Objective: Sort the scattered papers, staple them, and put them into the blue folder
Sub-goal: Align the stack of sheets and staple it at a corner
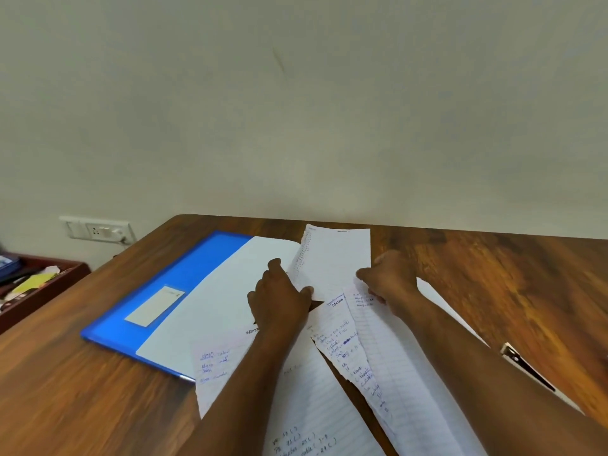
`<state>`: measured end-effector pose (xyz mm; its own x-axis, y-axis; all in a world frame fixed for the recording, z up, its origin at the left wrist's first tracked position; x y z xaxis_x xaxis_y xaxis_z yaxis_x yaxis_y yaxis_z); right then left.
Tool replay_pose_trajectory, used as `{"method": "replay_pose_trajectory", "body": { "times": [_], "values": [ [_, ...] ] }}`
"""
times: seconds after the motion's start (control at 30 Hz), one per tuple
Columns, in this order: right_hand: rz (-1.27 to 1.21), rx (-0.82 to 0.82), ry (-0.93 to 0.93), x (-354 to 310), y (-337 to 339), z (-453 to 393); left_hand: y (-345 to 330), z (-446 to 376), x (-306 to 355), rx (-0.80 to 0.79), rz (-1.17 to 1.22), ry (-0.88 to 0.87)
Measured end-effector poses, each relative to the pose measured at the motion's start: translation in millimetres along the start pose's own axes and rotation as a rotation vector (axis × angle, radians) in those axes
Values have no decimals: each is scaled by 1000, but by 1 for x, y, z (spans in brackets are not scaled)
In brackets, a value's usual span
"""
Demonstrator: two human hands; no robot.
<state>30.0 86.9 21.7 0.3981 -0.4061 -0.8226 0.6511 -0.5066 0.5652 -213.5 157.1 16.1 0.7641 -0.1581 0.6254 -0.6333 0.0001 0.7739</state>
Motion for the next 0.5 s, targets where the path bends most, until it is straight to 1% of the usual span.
{"method": "replay_pose_trajectory", "body": {
  "times": [0.17, 0.27, 0.43, 0.5],
  "values": [
    [-14, 23, -80, 3, -7, -12, -1, -1, -5, 40, 53, 14],
    [16, -12, -119, -1, -10, -13, 2, 0, -6, 68, 117, -16],
    [24, -36, -116, -5, -12, -9, 8, 5, -5, 87, 240, -5],
    [-13, -27, -120, -4, -9, -8, 12, 8, -2, 98, 295, -19]
  ]
}}
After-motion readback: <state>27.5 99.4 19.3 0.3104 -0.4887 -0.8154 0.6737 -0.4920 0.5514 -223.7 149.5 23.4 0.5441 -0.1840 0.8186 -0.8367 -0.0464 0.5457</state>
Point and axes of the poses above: each hand's wrist, its own z-axis away from the middle knuckle, its own y-axis out of the back of the hand, x = y × z, the point moved 9 cm from there along -z, towards the middle knuckle, and after that the axes turned 5 degrees about -x, right-handed, at the moved point
